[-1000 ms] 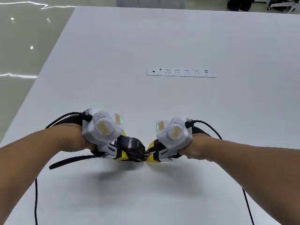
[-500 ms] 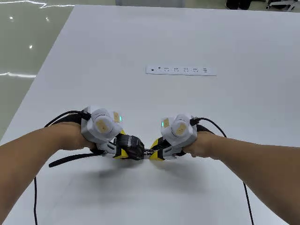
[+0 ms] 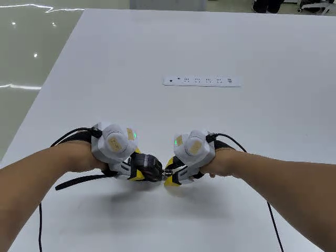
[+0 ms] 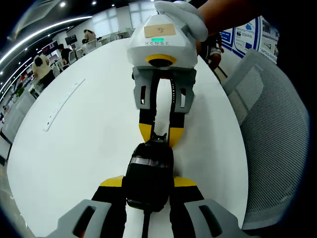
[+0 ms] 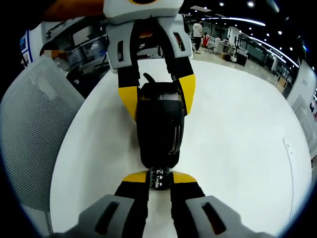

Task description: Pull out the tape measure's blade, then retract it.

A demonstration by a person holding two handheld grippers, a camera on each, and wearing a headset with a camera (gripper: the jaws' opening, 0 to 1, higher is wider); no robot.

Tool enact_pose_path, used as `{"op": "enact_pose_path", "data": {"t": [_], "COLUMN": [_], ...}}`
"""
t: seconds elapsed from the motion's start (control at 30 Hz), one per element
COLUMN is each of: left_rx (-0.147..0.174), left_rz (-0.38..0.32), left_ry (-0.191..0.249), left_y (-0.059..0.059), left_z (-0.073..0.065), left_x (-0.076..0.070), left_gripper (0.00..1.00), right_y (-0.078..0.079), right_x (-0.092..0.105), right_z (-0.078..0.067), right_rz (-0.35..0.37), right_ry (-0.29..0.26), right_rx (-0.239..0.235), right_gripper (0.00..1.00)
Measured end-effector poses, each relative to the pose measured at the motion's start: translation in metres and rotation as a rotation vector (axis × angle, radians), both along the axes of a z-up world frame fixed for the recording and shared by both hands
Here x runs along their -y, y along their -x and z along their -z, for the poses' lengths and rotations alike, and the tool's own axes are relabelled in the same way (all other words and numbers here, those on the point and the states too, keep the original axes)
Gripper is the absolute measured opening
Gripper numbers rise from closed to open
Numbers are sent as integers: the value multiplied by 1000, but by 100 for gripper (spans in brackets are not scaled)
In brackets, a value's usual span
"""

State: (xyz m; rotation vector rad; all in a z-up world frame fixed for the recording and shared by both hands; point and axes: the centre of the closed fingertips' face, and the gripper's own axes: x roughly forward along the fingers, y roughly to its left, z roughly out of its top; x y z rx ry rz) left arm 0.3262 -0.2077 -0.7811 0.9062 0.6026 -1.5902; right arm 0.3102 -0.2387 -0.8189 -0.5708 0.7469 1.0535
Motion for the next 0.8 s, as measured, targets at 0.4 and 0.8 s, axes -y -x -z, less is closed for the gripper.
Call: {"op": "enact_pose_path", "data": {"t": [0.4, 0.8], "left_rx": [-1, -11], "left_rz": [-2, -15], "left_ry": [4, 17], "left_y": [0, 0], "left_z": [0, 0], "left_x": [0, 0], "left_gripper": [30, 30], "right_y": [8, 14], "right_x": [6, 21], "right_z": [0, 0], "right_rz": [23, 52], "right_ry": [-38, -31], "right_rx": [-73, -83], "right_gripper": [12, 12]}}
